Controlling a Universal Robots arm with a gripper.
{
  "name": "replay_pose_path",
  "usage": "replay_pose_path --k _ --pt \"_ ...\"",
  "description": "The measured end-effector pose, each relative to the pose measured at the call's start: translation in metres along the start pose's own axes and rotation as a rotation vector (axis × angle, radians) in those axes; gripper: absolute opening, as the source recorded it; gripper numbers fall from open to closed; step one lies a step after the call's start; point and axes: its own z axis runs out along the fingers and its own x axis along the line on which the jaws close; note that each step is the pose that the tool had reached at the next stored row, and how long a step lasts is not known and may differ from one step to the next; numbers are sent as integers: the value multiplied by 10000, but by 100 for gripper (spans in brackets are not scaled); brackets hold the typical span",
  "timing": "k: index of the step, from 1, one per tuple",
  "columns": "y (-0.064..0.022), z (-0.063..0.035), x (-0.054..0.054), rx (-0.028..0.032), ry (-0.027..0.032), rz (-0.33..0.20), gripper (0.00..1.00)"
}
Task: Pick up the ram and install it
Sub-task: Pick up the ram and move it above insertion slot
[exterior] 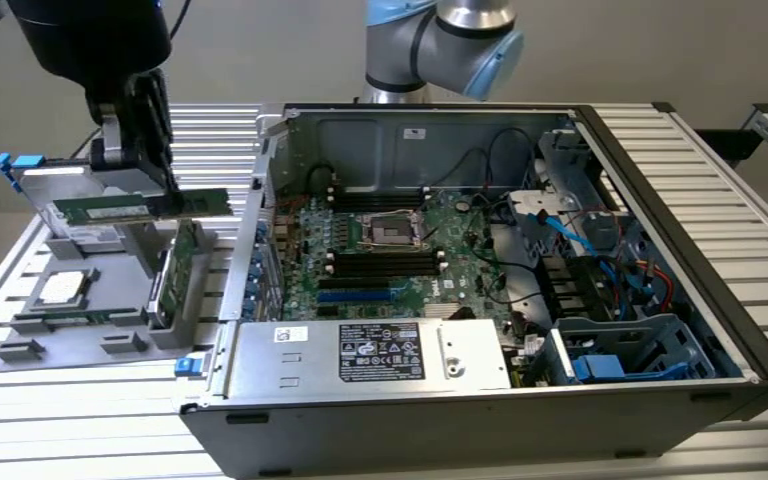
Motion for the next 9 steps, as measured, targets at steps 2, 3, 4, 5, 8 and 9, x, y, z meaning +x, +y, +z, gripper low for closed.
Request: replay_pose_path --k 2,3,4,5,8,9 --pt "-119 -14 19 5 -30 0 14" --pt "-163 -18 25 6 -39 -2 14" --pt "-207 -21 32 7 -47 -3 14" --pt "-255 -24 40 8 -54 -4 14" --pt "-390 -30 60 8 -63 -7 14" --pt "-434 -31 67 9 -65 -7 14"
